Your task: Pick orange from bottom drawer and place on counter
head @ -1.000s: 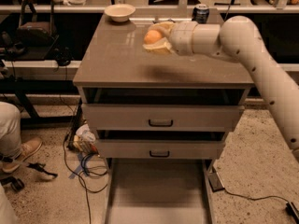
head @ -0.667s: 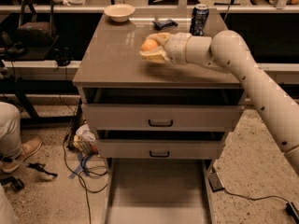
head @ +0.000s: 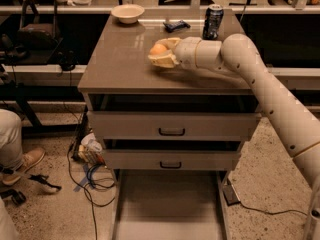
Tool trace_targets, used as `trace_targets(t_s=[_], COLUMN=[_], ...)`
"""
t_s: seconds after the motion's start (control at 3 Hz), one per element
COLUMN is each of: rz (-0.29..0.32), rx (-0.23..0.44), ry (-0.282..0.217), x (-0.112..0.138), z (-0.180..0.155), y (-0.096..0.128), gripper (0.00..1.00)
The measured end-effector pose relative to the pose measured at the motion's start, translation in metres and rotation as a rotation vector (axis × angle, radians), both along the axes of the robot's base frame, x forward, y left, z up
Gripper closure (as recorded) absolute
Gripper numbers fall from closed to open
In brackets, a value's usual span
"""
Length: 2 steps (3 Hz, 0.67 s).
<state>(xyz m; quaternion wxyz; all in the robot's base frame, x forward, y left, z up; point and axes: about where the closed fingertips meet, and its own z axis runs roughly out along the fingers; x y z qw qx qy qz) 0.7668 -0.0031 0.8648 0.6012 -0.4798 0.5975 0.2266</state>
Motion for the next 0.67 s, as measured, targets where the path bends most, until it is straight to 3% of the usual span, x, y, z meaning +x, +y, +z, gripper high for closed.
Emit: trace_targets(t_s=[0.33,0.67], rz=[0.003,0.004], rx=[0.017,0.021], ry=[0.059,0.079], x=[0.0101,0.0135], z=[-0.0076,-0.0098], y=[-0.0012,-0.0023], gripper=[0.51,0.28])
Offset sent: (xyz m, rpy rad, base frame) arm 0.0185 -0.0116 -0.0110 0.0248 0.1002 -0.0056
